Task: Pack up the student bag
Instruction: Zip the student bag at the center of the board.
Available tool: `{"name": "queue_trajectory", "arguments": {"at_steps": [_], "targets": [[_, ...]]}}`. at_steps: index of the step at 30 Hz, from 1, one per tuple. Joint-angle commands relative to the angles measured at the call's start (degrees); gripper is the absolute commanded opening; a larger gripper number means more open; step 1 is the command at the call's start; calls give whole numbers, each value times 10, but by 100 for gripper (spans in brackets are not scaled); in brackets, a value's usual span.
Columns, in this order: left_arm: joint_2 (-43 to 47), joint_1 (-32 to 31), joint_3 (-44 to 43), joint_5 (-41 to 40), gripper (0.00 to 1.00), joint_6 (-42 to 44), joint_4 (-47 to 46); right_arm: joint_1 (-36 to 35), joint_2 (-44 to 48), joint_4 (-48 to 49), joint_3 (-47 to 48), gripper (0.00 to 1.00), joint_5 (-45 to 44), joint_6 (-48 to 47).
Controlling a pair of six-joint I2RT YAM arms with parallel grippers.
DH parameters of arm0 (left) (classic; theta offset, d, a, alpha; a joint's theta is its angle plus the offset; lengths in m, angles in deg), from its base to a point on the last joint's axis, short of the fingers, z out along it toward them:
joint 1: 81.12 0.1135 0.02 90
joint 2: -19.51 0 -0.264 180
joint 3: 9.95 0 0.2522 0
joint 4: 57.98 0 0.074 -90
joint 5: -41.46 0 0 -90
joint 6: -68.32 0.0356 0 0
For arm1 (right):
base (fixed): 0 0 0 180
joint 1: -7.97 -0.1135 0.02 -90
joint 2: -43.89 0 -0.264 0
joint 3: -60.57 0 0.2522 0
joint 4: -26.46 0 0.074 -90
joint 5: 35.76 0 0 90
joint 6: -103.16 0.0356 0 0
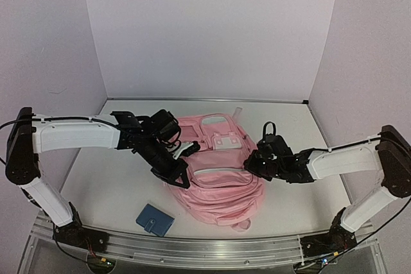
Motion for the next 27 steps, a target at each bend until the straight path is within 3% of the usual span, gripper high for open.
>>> {"name": "queue_trajectory", "arguments": {"at_steps": [1, 7, 10, 11, 13, 15, 18, 23, 27], "targets": [[-16, -46, -36, 111, 0, -17, -44, 7, -3, -25, -12, 0, -76, 31], [-29, -41, -30, 64, 1, -62, -76, 8, 28, -24, -9, 0, -74, -28], [-25, -27, -21, 67, 4, -92, -120, 7, 47, -40, 11, 16, -62, -92], [-20, -20, -19, 66, 8, -101, -130, 8, 55, -52, 19, 24, -61, -107], [-10, 1, -14, 65, 28, -120, -149, 7, 73, -94, 41, 41, -53, -134], [8, 29, -6, 75, 44, -131, -161, 7, 90, -135, 60, 50, -38, -148], [36, 66, 3, 95, 56, -132, -145, 2, 120, -172, 79, 58, -16, -150], [72, 125, 7, 47, 65, -106, -45, -37, 157, -202, 101, 62, 9, -131], [88, 191, 48, 15, 67, -116, -36, -117, 145, -217, 135, 60, -3, -94]]}}
